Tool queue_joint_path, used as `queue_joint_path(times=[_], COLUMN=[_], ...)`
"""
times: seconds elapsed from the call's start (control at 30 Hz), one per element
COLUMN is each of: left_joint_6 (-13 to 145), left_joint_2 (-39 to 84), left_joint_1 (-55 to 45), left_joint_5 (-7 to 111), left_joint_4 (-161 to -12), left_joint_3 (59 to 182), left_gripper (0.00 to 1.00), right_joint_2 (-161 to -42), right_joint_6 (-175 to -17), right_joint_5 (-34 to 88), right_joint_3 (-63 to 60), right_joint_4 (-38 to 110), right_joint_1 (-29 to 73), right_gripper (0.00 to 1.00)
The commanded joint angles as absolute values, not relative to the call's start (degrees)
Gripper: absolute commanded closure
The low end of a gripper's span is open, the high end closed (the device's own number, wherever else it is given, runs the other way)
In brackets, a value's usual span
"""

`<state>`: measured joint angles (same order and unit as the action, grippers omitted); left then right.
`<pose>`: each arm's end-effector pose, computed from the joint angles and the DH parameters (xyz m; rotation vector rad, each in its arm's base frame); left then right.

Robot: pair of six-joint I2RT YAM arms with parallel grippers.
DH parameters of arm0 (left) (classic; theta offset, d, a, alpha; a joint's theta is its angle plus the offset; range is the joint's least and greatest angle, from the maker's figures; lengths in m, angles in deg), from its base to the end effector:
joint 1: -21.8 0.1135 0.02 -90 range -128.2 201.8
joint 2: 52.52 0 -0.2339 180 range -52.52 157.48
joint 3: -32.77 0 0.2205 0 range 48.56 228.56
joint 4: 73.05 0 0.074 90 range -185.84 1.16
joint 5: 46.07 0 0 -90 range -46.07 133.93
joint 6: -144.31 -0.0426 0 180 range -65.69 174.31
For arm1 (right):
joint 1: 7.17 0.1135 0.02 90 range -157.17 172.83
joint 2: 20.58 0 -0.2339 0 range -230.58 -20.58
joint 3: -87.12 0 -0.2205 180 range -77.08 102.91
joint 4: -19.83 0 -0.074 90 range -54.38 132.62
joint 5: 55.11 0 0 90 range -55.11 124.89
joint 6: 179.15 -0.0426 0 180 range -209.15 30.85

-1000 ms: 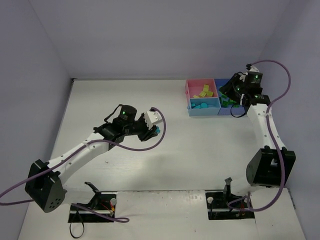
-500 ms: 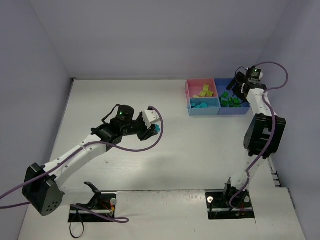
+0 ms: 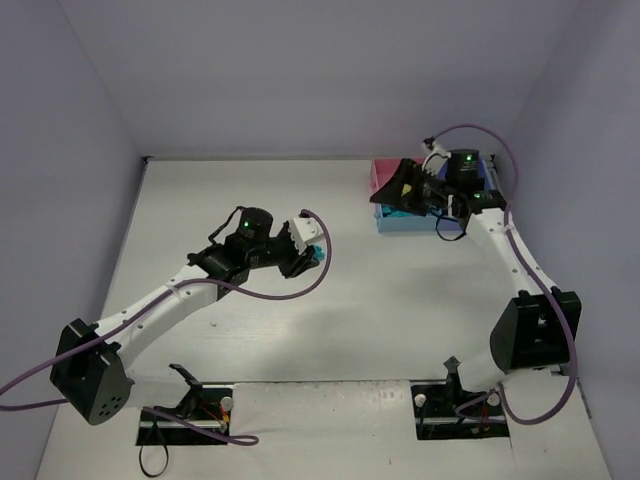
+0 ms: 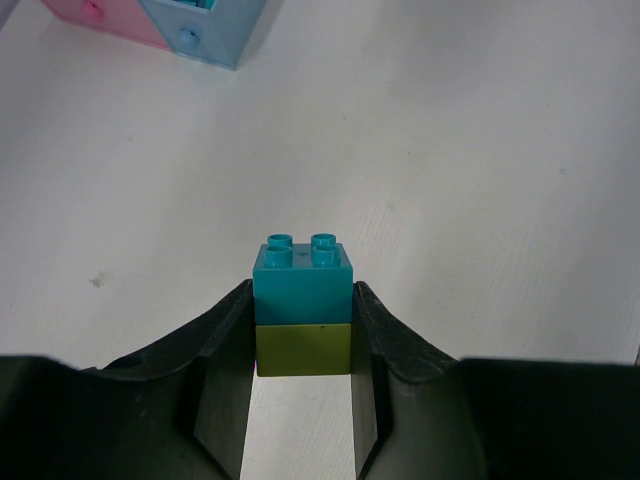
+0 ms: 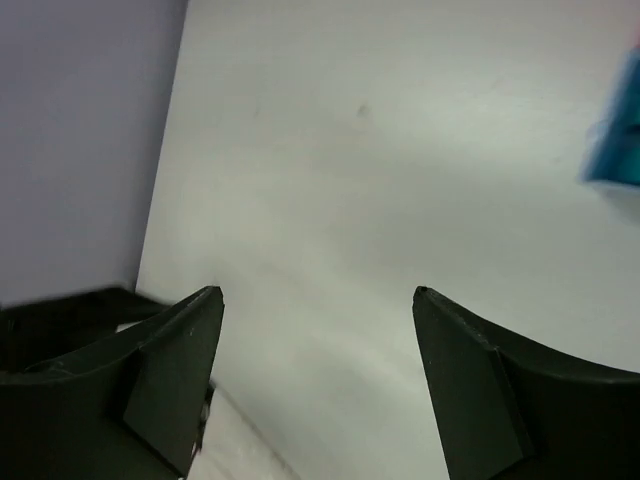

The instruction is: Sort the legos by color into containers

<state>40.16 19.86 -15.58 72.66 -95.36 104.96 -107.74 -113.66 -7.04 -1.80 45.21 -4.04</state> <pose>0.2042 -0.1818 0.2931 1.1542 1.6196 -0.7555 0.3247 0.0463 0.3235 -0.1362 1.9763 1.0251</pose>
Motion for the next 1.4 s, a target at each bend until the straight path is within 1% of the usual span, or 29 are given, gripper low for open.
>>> queue_joint_path(times=[0.0, 0.03, 0.17, 0.3, 0.47, 0.53, 0.6, 0.7, 0.77, 0.83, 0.97, 1.0, 1.03, 1.07, 1.1, 1.13, 1.17, 1.3, 1.37], left_joint_6=[40.07, 40.16, 40.34, 39.55, 39.55, 39.46, 39.55, 39.64, 39.64, 39.64, 39.64, 39.64, 39.55, 39.20, 39.02, 38.76, 38.24, 37.09, 36.39], left_joint_2=[20.34, 20.42, 20.69, 20.86, 20.08, 19.20, 19.02, 18.41, 18.05, 17.79, 17.70, 17.70, 17.61, 17.53, 17.35, 17.18, 17.00, 16.30, 16.29], left_joint_1=[-15.29, -15.29, -15.29, -15.29, -15.38, -15.37, -15.37, -15.37, -15.37, -15.37, -15.38, -15.37, -15.29, -15.29, -15.29, -15.29, -15.29, -15.20, -15.20], left_joint_5=[74.43, 74.78, 75.57, 78.29, 78.74, 78.56, 78.56, 78.73, 78.74, 78.65, 78.74, 78.74, 78.65, 78.30, 78.12, 77.86, 77.42, 76.72, 76.36], left_joint_4=[-90.16, -89.89, -89.80, -89.80, -90.50, -90.77, -90.95, -91.03, -90.95, -90.86, -90.95, -91.03, -91.38, -91.65, -91.91, -92.52, -92.62, -93.23, -94.37], left_joint_3=[109.55, 109.81, 110.78, 111.75, 112.36, 112.36, 112.28, 111.93, 111.66, 111.40, 111.14, 111.13, 110.87, 110.61, 110.43, 109.91, 109.56, 108.41, 108.50], left_gripper=[1.00, 1.00, 1.00, 1.00, 1.00, 1.00, 1.00, 1.00, 1.00, 1.00, 1.00, 1.00, 1.00, 0.85, 0.76, 0.70, 0.60, 0.50, 0.48], right_joint_2=[-102.96, -102.42, -100.92, -99.86, -100.30, -101.00, -101.27, -101.71, -101.88, -102.06, -101.62, -101.45, -101.36, -101.18, -101.09, -100.92, -100.74, -100.74, -100.83], right_joint_6=[-113.93, -114.89, -117.96, -122.18, -124.48, -124.39, -124.39, -124.65, -124.74, -124.74, -124.39, -124.22, -124.13, -124.04, -124.13, -124.04, -124.04, -124.04, -123.95], right_joint_5=[-18.45, -18.89, -19.60, -18.89, -18.72, -18.37, -18.19, -17.75, -17.23, -16.79, -15.73, -15.47, -15.38, -15.38, -15.38, -15.29, -15.38, -15.82, -15.91], right_joint_3=[-5.71, -6.24, -8.61, -11.78, -12.57, -12.05, -12.22, -12.66, -12.66, -12.75, -12.84, -12.92, -12.92, -12.84, -12.84, -12.84, -12.84, -12.66, -12.66], right_joint_4=[43.80, 43.45, 40.81, 35.29, 31.59, 31.40, 31.40, 31.23, 31.05, 31.05, 30.96, 31.05, 31.05, 31.05, 31.05, 31.05, 31.05, 31.05, 31.14], right_joint_1=[0.72, 2.13, 10.47, 14.26, 17.08, 19.10, 19.37, 20.16, 20.95, 21.48, 21.57, 21.57, 21.57, 21.57, 21.57, 21.57, 21.57, 21.48, 21.48], right_gripper=[0.27, 0.25, 0.23, 0.24, 0.28, 0.31, 0.32, 0.39, 0.41, 0.48, 0.76, 0.88, 0.93, 1.00, 1.00, 1.00, 1.00, 1.00, 1.00])
